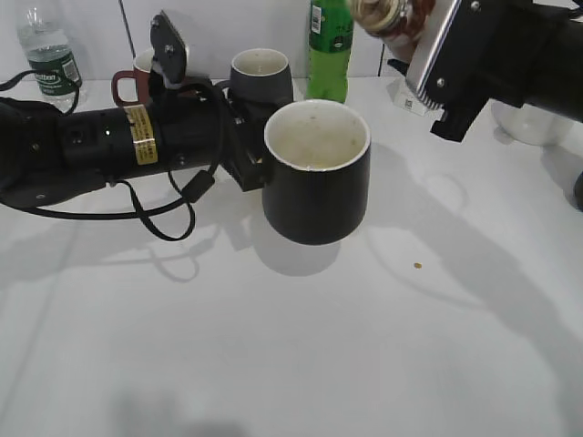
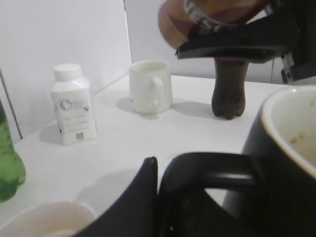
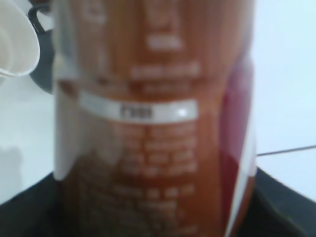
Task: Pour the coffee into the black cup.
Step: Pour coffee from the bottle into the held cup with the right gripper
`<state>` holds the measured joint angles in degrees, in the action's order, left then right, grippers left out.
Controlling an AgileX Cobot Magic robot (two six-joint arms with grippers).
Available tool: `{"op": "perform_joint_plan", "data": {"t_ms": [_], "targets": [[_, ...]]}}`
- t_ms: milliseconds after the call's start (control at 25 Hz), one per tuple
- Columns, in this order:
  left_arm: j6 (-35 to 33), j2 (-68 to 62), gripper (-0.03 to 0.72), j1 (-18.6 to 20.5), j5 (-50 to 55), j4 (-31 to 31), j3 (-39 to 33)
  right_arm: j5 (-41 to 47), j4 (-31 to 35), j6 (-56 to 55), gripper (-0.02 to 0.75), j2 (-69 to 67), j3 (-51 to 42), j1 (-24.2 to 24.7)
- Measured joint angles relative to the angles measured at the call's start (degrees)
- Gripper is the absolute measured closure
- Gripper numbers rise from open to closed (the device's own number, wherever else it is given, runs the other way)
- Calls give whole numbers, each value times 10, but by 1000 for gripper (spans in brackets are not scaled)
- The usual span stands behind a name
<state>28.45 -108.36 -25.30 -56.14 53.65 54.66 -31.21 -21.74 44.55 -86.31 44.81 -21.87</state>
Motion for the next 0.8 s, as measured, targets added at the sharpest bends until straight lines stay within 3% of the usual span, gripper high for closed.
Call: {"op": "perform_joint_plan", "data": {"t_ms": [800], "targets": [[15,0,647,-13,8,2,0,-58,-3,144,209,0,0,0]]}}
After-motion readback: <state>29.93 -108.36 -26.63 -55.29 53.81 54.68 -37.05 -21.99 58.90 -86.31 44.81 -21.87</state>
